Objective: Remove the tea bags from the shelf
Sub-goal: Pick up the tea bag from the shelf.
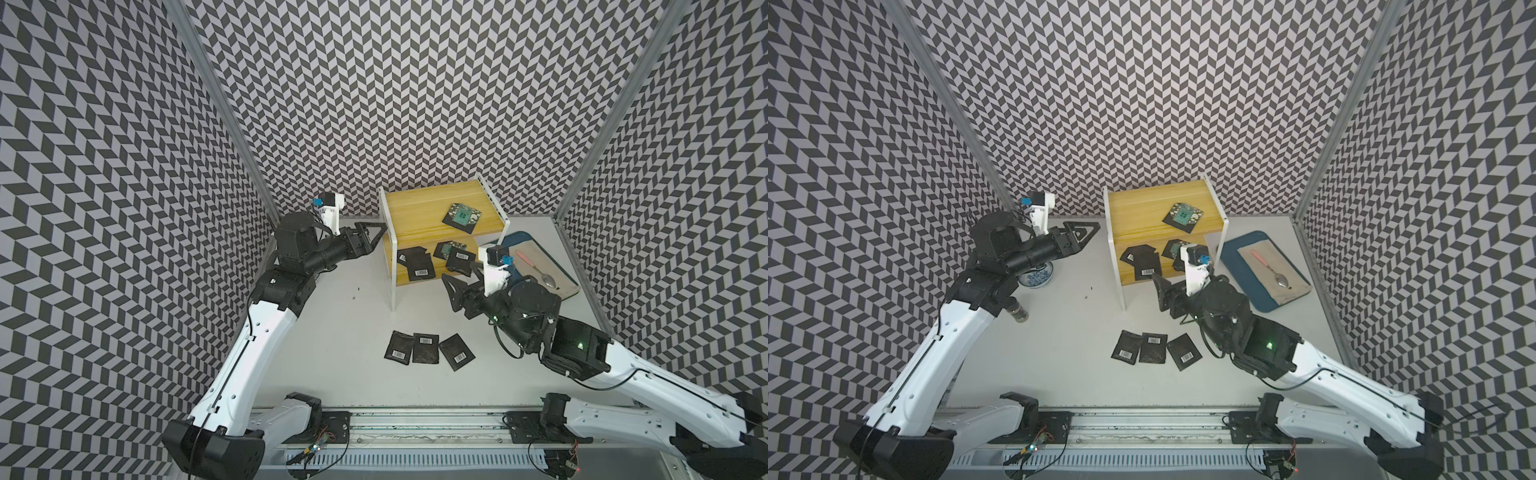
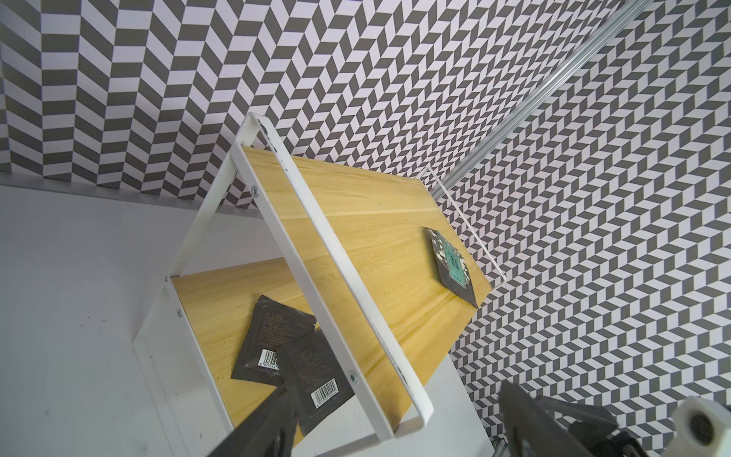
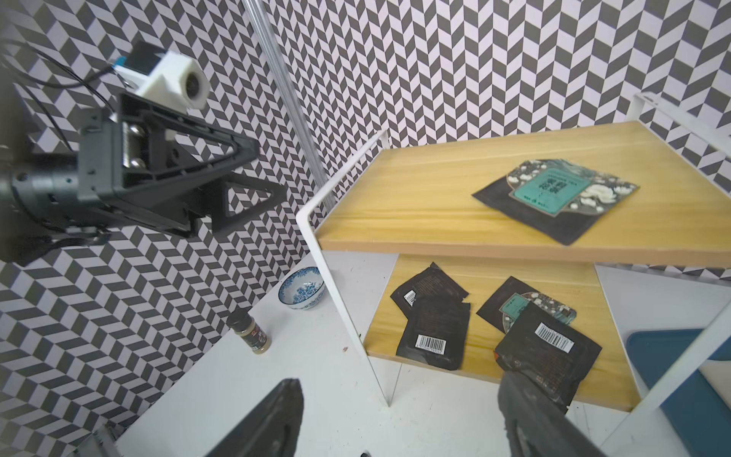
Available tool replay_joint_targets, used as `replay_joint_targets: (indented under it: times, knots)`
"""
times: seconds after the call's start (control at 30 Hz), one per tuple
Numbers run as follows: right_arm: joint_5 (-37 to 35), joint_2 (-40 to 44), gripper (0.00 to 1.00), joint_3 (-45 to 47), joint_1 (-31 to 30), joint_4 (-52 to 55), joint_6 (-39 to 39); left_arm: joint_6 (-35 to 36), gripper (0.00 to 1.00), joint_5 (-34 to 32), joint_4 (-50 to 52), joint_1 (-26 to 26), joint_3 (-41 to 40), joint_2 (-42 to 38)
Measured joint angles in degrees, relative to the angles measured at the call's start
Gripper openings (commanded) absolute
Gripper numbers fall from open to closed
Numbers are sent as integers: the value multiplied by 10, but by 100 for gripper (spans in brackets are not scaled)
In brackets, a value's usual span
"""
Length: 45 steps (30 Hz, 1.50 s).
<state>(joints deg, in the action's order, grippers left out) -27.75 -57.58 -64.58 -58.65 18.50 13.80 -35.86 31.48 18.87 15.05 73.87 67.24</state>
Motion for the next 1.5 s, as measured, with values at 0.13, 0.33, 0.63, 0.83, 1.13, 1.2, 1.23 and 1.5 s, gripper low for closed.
replay_joint_targets:
  times: [0.13, 0.33, 0.63, 0.83, 1.13, 1.2, 1.23, 1.5]
  knots:
    - [24, -74, 84, -130, 68, 70, -5, 3, 80, -7, 19, 9, 28, 39]
    - [54, -183, 88, -312, 143, 167, -10, 5, 75, -14, 38, 17, 33, 64]
    - [101, -330, 92, -471, 197, 273, -18, 17, 61, -23, 46, 18, 33, 68]
    - [111, -379, 95, -496, 214, 304, -20, 19, 55, -24, 41, 18, 33, 67]
    - [111, -409, 95, -525, 218, 325, -20, 22, 54, -24, 37, 18, 32, 67]
    - [110, -412, 95, -525, 218, 328, -20, 22, 54, -24, 37, 18, 32, 67]
    - [111, -413, 95, -525, 218, 330, -20, 22, 54, -24, 37, 18, 32, 67]
    - [113, -415, 94, -510, 218, 328, -18, 22, 54, -23, 35, 18, 31, 67]
